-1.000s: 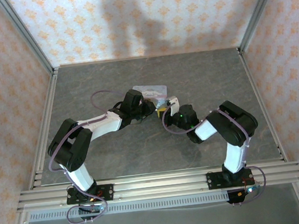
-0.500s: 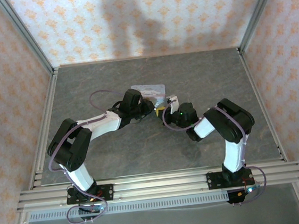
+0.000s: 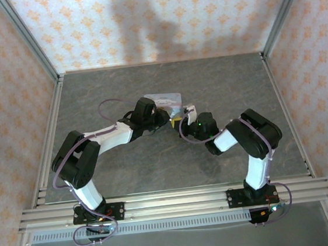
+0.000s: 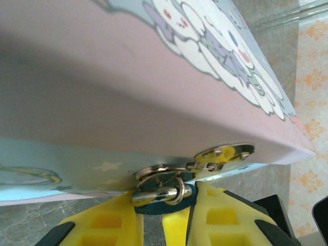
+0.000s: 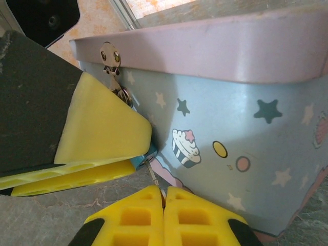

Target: Unlock the padlock with the key

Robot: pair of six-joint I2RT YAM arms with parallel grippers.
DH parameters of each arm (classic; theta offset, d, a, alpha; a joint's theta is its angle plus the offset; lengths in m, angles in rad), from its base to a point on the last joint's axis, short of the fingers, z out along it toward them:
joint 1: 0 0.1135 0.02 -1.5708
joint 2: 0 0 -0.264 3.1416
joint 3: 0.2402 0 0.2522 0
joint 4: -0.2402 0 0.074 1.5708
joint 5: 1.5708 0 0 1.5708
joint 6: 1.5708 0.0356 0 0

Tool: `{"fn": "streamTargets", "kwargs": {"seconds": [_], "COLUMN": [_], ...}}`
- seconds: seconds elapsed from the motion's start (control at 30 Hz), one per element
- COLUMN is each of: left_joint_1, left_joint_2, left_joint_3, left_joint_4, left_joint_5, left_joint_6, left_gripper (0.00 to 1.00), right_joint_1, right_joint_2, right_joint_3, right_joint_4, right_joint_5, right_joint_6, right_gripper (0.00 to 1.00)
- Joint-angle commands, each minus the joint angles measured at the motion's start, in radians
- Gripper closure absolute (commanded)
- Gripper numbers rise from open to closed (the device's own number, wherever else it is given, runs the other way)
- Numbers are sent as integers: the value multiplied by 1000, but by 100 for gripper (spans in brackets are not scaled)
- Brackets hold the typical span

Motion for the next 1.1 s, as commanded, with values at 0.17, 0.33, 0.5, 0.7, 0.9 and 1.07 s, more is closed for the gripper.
{"fn": "streamTargets", "kwargs": {"seconds": [0.17, 0.33, 0.5, 0.7, 0.9, 1.07], "left_joint_1": [-50, -50, -50, -50, -50, -50], "left_joint_2": [-34, -43, -44, -47, -58, -59], "left_joint_3": [16, 15, 13, 13, 15, 16], "left_joint_4": [-8, -26, -26, -28, -41, -40], "left_joint_5": [161, 162, 162, 166, 172, 175], "left_joint_6": [12, 19, 17, 16, 21, 18], "left_gripper": [78, 78, 78, 78, 78, 78], "right_joint_1": [39, 39, 42, 42, 43, 42], "right_joint_2": [-71, -79, -85, -86, -106, -91], "right_joint_3": [-23, -45, -52, -59, -64, -68], "right_joint_4": [153, 196, 192, 206, 135, 117], "right_joint_5": [-39, -26, -30, -14, 15, 24], "right_joint_6": [18, 37, 40, 34, -22, -39], "right_gripper": [100, 100, 100, 100, 100, 100]}}
